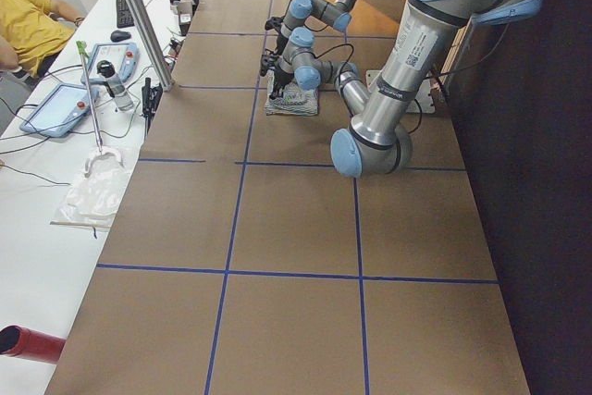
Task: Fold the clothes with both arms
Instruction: 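Lower the folded edge onto the far half and open both grippers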
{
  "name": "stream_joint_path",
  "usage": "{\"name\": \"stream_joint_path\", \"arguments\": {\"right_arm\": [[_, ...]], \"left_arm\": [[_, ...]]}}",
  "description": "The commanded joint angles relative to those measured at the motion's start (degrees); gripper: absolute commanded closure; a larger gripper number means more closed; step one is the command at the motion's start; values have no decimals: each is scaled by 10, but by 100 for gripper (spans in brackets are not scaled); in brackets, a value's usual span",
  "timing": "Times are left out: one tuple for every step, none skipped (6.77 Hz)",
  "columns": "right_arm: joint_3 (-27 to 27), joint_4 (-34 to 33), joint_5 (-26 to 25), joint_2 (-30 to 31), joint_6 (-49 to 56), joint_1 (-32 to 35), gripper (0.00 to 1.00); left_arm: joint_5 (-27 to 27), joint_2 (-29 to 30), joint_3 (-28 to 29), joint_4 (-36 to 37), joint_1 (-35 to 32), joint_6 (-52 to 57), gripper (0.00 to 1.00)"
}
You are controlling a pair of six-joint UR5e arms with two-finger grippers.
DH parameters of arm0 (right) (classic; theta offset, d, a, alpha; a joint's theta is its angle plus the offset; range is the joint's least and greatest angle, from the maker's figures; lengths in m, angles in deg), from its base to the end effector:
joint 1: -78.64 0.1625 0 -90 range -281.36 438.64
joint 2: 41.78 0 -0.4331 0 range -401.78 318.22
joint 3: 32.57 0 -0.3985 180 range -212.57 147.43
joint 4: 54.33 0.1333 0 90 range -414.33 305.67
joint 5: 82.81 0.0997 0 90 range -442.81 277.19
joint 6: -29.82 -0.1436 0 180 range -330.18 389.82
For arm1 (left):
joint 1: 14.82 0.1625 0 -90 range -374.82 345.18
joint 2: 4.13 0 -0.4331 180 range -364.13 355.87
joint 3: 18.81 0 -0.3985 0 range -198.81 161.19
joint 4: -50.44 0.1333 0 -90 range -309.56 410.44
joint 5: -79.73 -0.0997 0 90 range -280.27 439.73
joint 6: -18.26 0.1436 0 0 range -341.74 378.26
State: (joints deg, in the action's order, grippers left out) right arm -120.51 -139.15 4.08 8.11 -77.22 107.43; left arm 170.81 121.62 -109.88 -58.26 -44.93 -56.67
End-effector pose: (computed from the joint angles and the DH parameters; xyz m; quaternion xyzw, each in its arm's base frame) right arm -0.6013 -0.4914 0.2843 0.0628 -0.3637 0.3711 0.8521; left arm 0.5806 -0.4876 0.2743 0.1712 0.4332 -0.1115 0.8778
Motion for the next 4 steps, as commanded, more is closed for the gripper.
{"name": "stream_joint_path", "arguments": {"right_arm": [[-4,-1,3,-2,69,1,0],[-7,-3,6,-11,85,2,0],[-9,-4,4,-18,90,0,0],[-9,-6,0,-25,91,-3,0]], "left_arm": [[3,-8,-18,-6,-14,110,0],[31,-26,-44,-12,-41,167,0],[95,-39,-51,-13,-75,214,0],[102,-50,-60,-13,-80,222,0]]}}
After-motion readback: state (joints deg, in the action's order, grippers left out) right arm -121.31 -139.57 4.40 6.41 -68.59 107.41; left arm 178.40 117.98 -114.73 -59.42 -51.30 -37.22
